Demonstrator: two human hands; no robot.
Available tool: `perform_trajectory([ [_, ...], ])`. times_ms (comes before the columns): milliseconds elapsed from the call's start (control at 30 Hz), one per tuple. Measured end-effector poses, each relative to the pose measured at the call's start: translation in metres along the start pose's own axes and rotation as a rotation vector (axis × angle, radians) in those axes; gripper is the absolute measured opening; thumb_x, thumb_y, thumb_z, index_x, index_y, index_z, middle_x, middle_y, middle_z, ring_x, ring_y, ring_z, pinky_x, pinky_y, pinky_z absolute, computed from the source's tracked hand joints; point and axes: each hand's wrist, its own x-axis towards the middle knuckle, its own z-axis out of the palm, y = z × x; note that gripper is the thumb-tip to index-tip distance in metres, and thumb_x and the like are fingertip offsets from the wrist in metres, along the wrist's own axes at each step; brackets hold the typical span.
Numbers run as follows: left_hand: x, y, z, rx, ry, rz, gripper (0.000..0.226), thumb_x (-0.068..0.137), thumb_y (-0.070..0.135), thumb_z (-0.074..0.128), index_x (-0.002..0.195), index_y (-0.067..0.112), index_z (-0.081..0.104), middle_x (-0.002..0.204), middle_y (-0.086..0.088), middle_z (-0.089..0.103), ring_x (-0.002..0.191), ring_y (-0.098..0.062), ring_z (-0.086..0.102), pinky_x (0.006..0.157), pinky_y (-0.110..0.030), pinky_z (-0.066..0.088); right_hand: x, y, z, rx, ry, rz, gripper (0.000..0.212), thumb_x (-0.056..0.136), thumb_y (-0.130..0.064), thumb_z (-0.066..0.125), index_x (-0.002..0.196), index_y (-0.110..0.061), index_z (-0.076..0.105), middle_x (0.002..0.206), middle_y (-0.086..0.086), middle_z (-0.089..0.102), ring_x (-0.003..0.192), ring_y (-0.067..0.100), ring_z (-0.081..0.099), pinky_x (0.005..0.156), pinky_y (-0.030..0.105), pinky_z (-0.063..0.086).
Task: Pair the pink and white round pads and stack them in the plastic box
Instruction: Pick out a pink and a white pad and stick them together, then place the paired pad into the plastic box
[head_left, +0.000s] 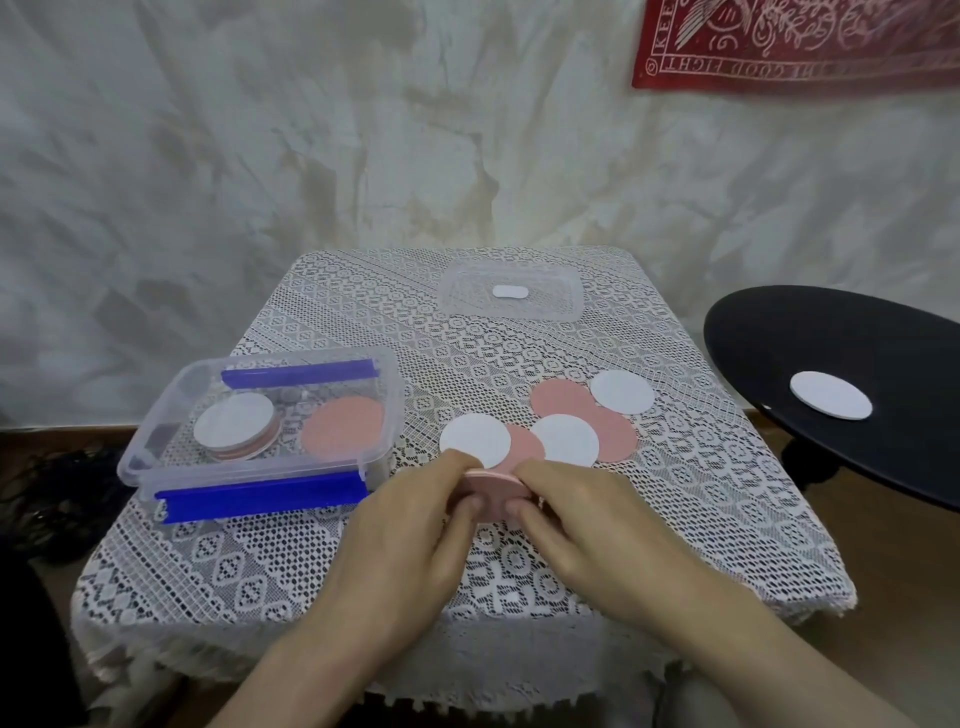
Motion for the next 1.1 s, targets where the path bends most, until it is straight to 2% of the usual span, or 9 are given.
perform_trajectory([
  [67,0.0,-0.002,0.0,-0.018,0.011,-0.015,0.01,0.096,0.034,0.05,0.106,0.037,0.052,0.082,0.018,0.061,0.077,-0.006,0.056,0.064,-0.031,0.047,0.002,0.0,-0.001,-0.012,0.016,-0.005,0.009,0.104,-0.037,0.046,0.099,-0.031,0.05,0.084,-0.015,0.056,0.074,0.01,0.053,0.068,0.034,0.044],
  [200,-0.001,-0.005,0.007,-0.048,-0.04,-0.045,0.008,0.098,0.029,0.052,0.102,0.035,0.048,0.079,0.016,0.059,0.074,-0.008,0.056,0.064,-0.036,0.048,0.004,0.0,0.004,-0.073,-0.092,0.009,0.022,0.103,-0.039,0.047,0.085,-0.032,0.037,0.074,-0.015,0.041,0.073,0.013,0.047,0.065,0.035,0.038],
  [433,-0.001,-0.01,-0.005,-0.245,0.02,-0.091,0.003,0.101,0.035,0.05,0.102,0.033,0.052,0.082,0.008,0.064,0.074,-0.011,0.059,0.066,-0.04,0.049,0.016,-0.001,0.003,0.197,0.058,0.032,0.006,0.099,-0.04,0.059,0.101,-0.035,0.059,0.079,-0.014,0.063,0.072,0.006,0.06,0.065,0.03,0.05],
  [600,-0.004,-0.017,-0.017,-0.275,0.091,-0.101,0.003,0.099,0.035,0.052,0.097,0.033,0.052,0.072,0.013,0.059,0.061,-0.009,0.053,0.055,-0.027,0.04,0.025,-0.014,0.006,0.331,0.15,-0.015,0.005,0.101,-0.038,0.056,0.102,-0.036,0.061,0.076,-0.01,0.064,0.069,0.009,0.061,0.06,0.024,0.044],
  [667,-0.006,-0.02,-0.026,-0.29,0.118,-0.117,0.004,0.098,0.035,0.054,0.095,0.033,0.052,0.068,0.013,0.058,0.057,-0.009,0.051,0.053,-0.026,0.039,0.03,-0.019,0.006,0.398,0.145,-0.007,0.006,0.101,-0.038,0.056,0.102,-0.036,0.062,0.077,-0.008,0.066,0.069,0.01,0.061,0.062,0.028,0.047],
  [767,-0.007,-0.03,-0.038,-0.282,0.151,-0.165,0.005,0.098,0.034,0.057,0.094,0.031,0.056,0.073,0.009,0.061,0.064,-0.011,0.056,0.059,-0.029,0.045,0.04,-0.03,0.008,0.469,0.128,0.001,0.006,0.1,-0.035,0.059,0.101,-0.034,0.065,0.083,-0.008,0.069,0.071,0.01,0.063,0.07,0.04,0.053],
  [833,-0.008,-0.036,-0.044,-0.309,0.148,-0.214,0.003,0.098,0.033,0.057,0.099,0.031,0.059,0.079,0.004,0.065,0.072,-0.014,0.061,0.066,-0.038,0.052,0.048,-0.037,0.011,0.461,0.116,0.0,0.006,0.099,-0.033,0.06,0.1,-0.033,0.066,0.086,-0.011,0.07,0.074,0.01,0.064,0.072,0.042,0.054],
  [967,-0.013,-0.046,-0.057,-0.397,0.155,-0.266,0.013,0.097,0.028,0.06,0.105,0.038,0.063,0.089,0.009,0.069,0.082,-0.012,0.066,0.063,-0.022,0.054,0.063,-0.048,0.016,0.506,0.094,0.004,0.005,0.098,-0.033,0.063,0.098,-0.036,0.066,0.085,-0.008,0.069,0.069,0.014,0.066,0.063,0.043,0.057],
  [1100,-0.016,-0.064,-0.073,-0.433,0.156,-0.334,0.014,0.093,0.038,0.065,0.106,0.041,0.061,0.092,0.011,0.074,0.085,-0.019,0.07,0.08,-0.05,0.057,0.081,-0.061,0.018,0.584,0.07,0.014,0.01,0.098,-0.024,0.065,0.1,-0.033,0.066,0.082,-0.003,0.07,0.061,0.017,0.066,0.048,0.027,0.047],
])
